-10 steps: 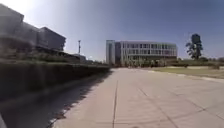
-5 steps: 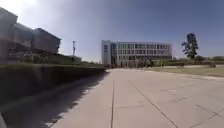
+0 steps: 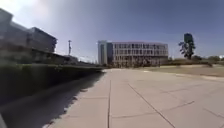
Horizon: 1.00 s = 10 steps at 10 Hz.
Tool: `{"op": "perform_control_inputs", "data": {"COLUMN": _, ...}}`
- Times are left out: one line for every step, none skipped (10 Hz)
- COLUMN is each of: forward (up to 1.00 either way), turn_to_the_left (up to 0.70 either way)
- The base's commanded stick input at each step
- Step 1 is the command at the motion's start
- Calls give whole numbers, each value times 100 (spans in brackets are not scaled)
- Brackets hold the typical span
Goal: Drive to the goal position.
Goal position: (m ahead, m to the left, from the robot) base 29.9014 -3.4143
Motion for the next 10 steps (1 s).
{"op": "perform_control_inputs", "data": {"forward": 70, "turn_to_the_left": 0}}
{"op": "perform_control_inputs", "data": {"forward": 70, "turn_to_the_left": 0}}
{"op": "perform_control_inputs", "data": {"forward": 70, "turn_to_the_left": 0}}
{"op": "perform_control_inputs", "data": {"forward": 70, "turn_to_the_left": 0}}
{"op": "perform_control_inputs", "data": {"forward": 70, "turn_to_the_left": 0}}
{"op": "perform_control_inputs", "data": {"forward": 70, "turn_to_the_left": 0}}
{"op": "perform_control_inputs", "data": {"forward": 70, "turn_to_the_left": 0}}
{"op": "perform_control_inputs", "data": {"forward": 70, "turn_to_the_left": 0}}
{"op": "perform_control_inputs", "data": {"forward": 70, "turn_to_the_left": 0}}
{"op": "perform_control_inputs", "data": {"forward": 70, "turn_to_the_left": 0}}
